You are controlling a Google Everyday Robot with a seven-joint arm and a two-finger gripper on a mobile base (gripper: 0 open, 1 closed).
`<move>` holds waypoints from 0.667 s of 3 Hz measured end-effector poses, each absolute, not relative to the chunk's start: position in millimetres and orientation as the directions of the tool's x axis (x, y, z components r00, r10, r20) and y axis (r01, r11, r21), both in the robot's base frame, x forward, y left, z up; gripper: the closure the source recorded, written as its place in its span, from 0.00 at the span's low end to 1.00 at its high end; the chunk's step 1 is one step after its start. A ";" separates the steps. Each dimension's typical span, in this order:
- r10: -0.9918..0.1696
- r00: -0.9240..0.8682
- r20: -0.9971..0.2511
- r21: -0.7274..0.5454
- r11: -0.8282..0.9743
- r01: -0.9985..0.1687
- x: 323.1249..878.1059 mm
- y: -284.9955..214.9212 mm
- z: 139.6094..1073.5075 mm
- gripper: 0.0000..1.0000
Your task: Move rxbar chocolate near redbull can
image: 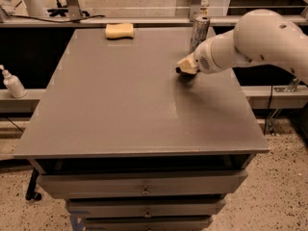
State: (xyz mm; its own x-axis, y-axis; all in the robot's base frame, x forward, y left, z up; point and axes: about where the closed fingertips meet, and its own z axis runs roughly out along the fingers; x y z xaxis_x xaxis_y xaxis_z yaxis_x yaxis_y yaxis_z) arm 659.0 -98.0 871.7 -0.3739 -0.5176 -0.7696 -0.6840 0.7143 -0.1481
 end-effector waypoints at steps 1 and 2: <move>-0.522 -0.364 -0.771 -0.185 0.732 -0.656 670.1 -118.0 886.7 1.00; -0.534 -0.353 -0.768 -0.215 0.735 -0.643 689.1 -129.1 896.2 1.00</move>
Offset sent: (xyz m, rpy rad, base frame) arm 0.0540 -0.0473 0.0380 -0.0641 -0.0861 -0.0603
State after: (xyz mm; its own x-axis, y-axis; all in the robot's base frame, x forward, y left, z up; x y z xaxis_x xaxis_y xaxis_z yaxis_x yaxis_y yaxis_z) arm 689.1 -129.1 896.2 -0.3531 -0.5339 -0.7683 -0.6431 0.7349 -0.2151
